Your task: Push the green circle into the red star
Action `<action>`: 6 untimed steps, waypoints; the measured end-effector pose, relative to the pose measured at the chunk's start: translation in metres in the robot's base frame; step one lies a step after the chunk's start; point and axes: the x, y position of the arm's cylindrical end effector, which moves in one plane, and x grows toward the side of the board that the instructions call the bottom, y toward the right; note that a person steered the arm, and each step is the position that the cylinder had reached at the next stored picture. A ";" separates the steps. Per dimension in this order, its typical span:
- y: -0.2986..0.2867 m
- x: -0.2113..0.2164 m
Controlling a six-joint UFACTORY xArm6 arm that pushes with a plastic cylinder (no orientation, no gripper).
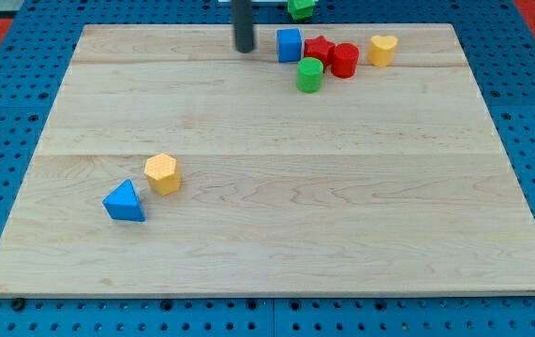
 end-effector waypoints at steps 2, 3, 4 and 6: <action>0.039 -0.005; -0.011 0.026; -0.033 0.083; 0.066 0.055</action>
